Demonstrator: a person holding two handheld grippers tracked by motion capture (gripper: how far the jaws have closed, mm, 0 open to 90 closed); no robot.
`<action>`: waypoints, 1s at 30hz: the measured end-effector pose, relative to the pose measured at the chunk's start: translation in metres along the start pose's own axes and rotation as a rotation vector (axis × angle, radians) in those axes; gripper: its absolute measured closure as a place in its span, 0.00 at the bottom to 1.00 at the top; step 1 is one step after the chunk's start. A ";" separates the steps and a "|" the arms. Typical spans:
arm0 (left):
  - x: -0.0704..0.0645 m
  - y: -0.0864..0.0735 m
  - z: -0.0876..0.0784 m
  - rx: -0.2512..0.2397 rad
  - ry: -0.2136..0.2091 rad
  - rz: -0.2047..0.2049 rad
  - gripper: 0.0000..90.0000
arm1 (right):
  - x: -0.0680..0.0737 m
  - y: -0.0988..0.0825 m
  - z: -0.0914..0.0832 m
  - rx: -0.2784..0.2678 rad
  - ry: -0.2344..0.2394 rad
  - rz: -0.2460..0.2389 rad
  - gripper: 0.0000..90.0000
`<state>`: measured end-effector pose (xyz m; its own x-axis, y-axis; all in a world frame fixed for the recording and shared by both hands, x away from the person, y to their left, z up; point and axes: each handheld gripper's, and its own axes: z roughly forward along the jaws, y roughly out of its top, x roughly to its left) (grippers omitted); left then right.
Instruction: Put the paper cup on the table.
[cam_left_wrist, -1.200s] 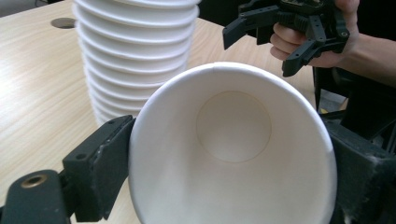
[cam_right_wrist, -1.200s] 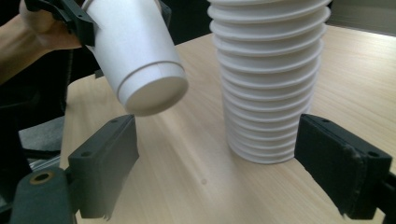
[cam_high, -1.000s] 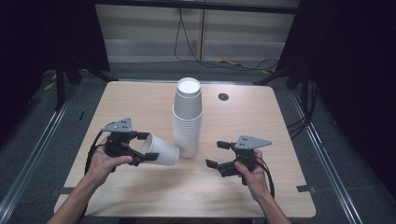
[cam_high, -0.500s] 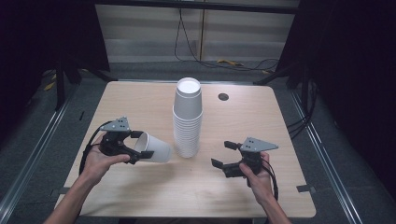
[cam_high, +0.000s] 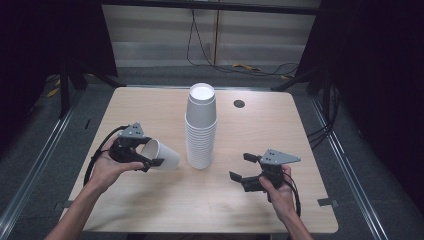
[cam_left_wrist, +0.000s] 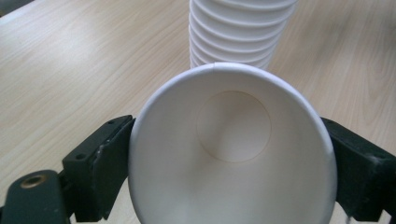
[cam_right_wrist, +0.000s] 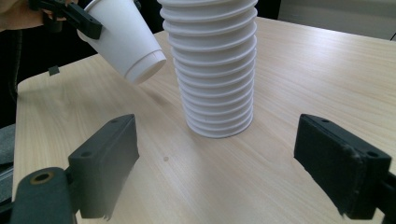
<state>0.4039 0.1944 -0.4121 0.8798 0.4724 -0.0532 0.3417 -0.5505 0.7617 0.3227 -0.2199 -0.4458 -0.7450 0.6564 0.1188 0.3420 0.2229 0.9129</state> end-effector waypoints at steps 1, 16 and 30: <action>0.001 0.000 0.001 0.008 0.004 0.006 0.13 | 0.000 0.000 0.000 0.000 0.000 0.000 0.15; 0.011 0.014 0.008 0.111 0.108 0.014 0.12 | 0.001 -0.001 0.000 0.009 -0.032 -0.006 0.15; 0.022 0.021 0.020 0.238 0.139 0.027 0.12 | 0.000 -0.002 0.000 0.011 -0.040 -0.006 0.15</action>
<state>0.4367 0.1794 -0.4103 0.8416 0.5359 0.0666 0.4009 -0.7027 0.5878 0.3226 -0.2202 -0.4476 -0.7238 0.6830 0.0979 0.3443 0.2345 0.9091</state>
